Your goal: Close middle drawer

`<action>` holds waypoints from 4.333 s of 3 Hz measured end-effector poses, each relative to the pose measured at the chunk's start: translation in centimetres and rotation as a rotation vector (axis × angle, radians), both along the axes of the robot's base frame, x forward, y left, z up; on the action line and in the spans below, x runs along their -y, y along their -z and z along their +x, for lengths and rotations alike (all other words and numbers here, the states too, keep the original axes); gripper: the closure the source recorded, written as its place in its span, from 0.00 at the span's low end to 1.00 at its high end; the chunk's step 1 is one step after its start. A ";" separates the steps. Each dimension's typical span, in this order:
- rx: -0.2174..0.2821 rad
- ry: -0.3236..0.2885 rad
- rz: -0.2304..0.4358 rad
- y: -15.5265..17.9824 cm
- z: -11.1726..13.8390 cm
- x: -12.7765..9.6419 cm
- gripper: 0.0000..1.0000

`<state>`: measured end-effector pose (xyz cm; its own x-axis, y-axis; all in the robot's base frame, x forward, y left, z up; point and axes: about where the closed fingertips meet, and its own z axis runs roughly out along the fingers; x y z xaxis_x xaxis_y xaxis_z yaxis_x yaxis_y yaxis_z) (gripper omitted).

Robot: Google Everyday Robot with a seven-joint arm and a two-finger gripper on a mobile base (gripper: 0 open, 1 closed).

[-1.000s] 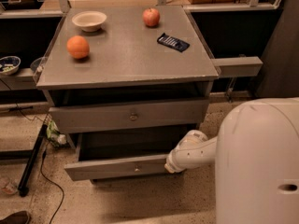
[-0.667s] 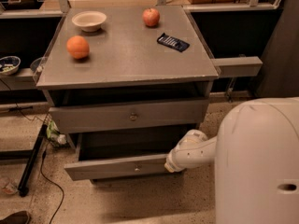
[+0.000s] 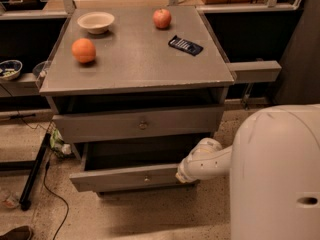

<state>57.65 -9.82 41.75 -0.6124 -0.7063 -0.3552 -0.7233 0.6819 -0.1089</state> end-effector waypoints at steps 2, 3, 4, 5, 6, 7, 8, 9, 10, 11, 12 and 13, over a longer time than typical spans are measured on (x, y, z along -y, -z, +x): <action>0.000 0.000 0.000 0.0 0.0 0.0 0.57; 0.000 0.000 0.000 0.0 0.0 0.0 0.26; 0.000 0.000 0.000 0.0 0.0 0.0 0.04; 0.000 0.000 0.000 0.0 0.0 0.0 0.00; 0.000 0.000 0.000 0.0 0.0 0.0 0.03; 0.000 0.000 0.000 0.0 0.0 0.0 0.26; 0.000 0.000 0.000 0.0 0.0 0.0 0.57; 0.000 0.000 0.000 0.0 0.0 0.0 0.80; 0.002 0.004 -0.011 0.0 0.4 0.1 1.00; 0.018 0.026 -0.073 0.3 2.7 0.7 1.00; 0.037 0.030 -0.119 1.0 4.6 0.5 1.00; 0.052 0.031 -0.146 1.8 6.1 0.1 1.00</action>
Offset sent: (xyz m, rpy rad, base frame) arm 0.0000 0.0000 0.0000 0.0000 0.0000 0.0000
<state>63.72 -9.92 39.96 -0.6180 -0.7337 -0.2822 -0.6930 0.6780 -0.2452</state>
